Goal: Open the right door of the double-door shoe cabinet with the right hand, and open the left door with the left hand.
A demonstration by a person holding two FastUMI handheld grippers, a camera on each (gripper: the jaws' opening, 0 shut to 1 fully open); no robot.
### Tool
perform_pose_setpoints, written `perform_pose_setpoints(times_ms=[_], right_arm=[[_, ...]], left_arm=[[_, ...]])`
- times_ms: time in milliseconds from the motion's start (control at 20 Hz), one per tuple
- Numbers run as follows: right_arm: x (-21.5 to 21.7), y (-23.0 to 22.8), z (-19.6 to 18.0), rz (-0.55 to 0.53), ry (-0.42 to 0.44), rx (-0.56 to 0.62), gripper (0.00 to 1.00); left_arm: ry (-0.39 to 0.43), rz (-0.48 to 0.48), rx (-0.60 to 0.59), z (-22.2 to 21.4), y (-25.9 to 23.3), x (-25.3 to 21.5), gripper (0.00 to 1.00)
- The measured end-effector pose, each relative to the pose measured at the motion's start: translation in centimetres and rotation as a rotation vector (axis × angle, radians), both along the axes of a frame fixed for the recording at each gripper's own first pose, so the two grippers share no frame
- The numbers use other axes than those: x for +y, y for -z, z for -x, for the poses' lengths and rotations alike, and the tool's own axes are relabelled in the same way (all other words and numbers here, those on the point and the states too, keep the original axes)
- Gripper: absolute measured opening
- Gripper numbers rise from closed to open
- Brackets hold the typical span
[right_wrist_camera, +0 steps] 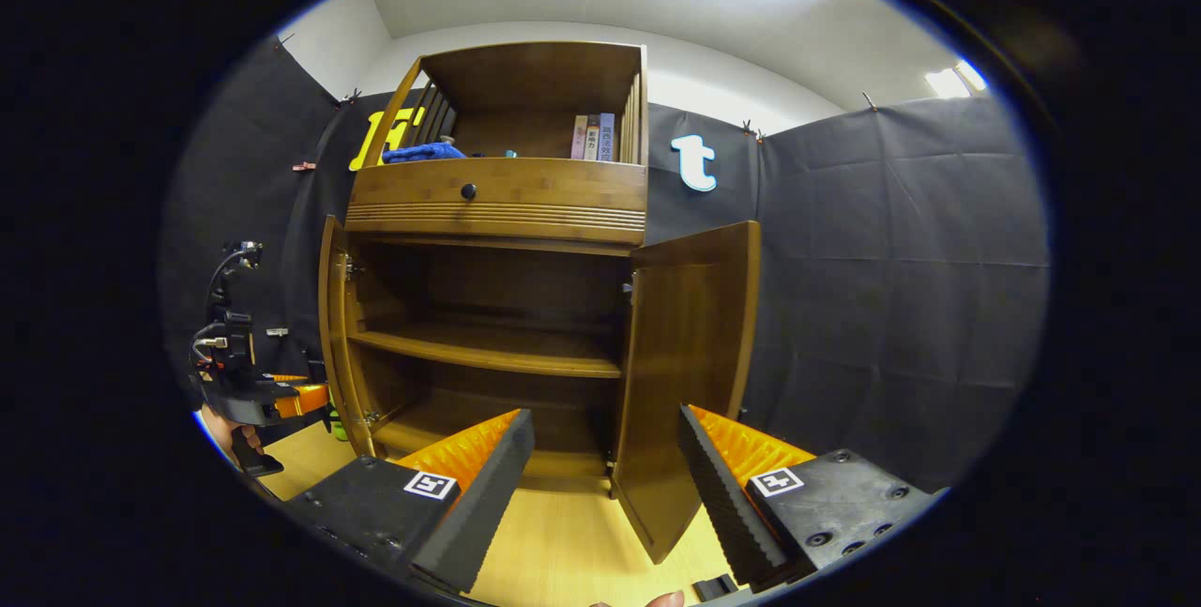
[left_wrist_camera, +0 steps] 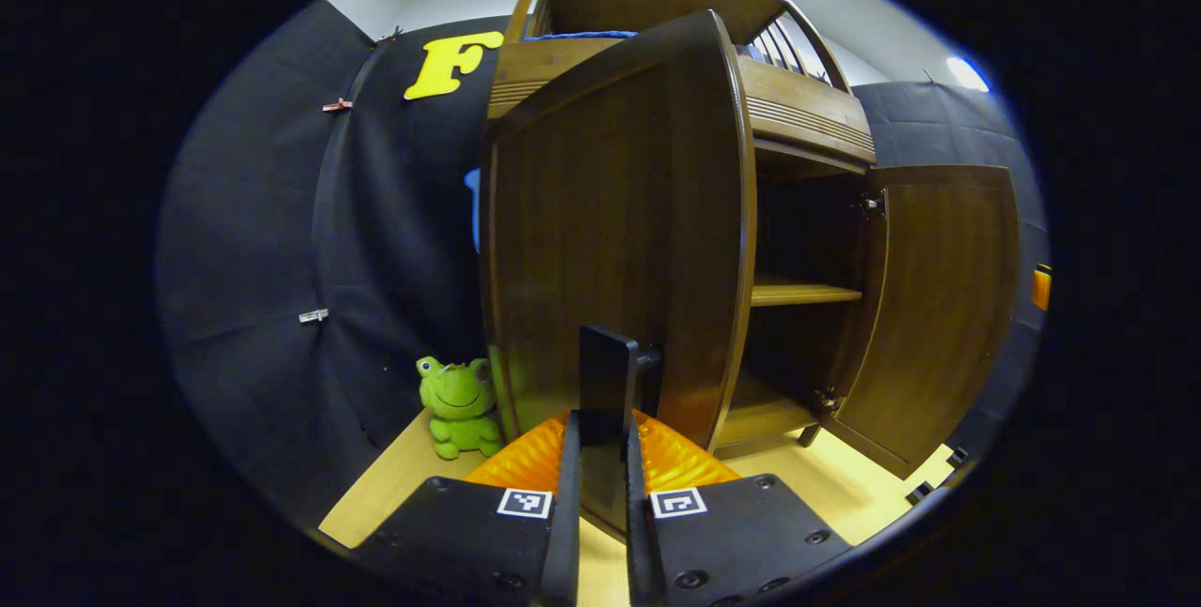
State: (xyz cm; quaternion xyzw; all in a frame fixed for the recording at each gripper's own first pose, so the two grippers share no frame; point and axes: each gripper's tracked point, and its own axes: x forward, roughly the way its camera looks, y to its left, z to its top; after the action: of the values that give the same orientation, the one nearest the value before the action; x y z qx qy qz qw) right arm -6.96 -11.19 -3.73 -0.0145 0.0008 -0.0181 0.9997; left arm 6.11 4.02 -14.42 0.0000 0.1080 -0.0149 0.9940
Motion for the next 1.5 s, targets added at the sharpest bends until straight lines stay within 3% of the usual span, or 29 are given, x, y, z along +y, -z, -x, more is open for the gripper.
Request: perform_pose_setpoints(times_ms=[450, 950, 1500], right_arm=[[4.3, 0.1, 0.4, -0.006, -0.055, -0.002, 0.99], [5.7, -0.2, 0.2, -0.031, -0.051, 0.006, 0.96], [4.4, 0.2, -0.4, -0.040, -0.048, 0.019, 0.98]], left_arm=[[-0.053, 0.011, -0.005, 2.9, -0.3, 6.7, 0.12], [-0.059, 0.041, -0.026, 4.3, -0.6, 11.5, 0.11], [-0.074, 0.048, -0.035, 6.7, -1.8, 11.6, 0.11]])
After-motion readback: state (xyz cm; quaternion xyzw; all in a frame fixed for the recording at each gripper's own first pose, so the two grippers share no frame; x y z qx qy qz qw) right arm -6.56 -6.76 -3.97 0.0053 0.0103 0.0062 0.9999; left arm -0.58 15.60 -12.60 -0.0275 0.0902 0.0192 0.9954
